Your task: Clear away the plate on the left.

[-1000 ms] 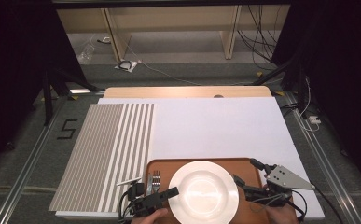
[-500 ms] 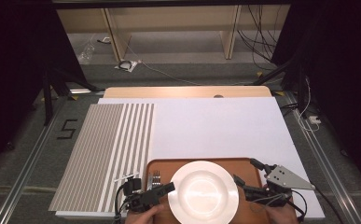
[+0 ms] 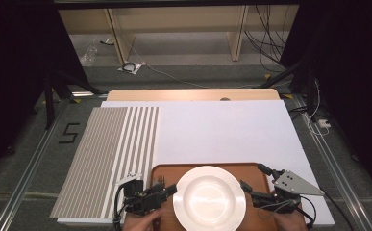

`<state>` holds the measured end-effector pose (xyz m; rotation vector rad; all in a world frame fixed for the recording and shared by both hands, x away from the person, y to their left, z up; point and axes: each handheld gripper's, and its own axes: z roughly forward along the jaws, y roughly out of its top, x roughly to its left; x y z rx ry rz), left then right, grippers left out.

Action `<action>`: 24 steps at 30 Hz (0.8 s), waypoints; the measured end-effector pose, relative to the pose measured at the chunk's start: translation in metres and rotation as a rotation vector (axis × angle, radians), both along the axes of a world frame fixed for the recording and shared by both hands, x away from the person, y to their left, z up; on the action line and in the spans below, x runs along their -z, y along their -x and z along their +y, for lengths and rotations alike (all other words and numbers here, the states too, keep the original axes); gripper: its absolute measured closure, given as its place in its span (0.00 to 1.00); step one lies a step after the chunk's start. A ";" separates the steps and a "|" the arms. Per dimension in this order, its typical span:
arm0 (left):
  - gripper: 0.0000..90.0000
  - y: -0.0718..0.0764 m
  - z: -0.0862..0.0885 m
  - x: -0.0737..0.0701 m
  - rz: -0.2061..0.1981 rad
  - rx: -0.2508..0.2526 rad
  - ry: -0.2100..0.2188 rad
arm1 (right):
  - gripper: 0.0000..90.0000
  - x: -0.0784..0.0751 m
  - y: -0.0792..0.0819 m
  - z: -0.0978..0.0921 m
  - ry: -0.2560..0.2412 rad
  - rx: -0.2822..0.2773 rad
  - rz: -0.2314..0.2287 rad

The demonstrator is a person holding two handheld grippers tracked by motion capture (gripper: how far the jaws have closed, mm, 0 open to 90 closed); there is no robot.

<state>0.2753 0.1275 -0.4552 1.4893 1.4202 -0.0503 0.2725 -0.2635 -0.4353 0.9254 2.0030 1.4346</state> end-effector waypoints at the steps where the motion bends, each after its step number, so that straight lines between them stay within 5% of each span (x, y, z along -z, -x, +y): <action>1: 0.36 0.000 0.000 -0.001 -0.011 0.002 -0.012 | 0.23 0.000 0.000 0.000 0.000 0.000 -0.001; 24: 0.31 -0.002 0.009 -0.018 -0.241 0.077 -0.124 | 0.23 0.000 0.000 -0.001 -0.006 -0.003 0.003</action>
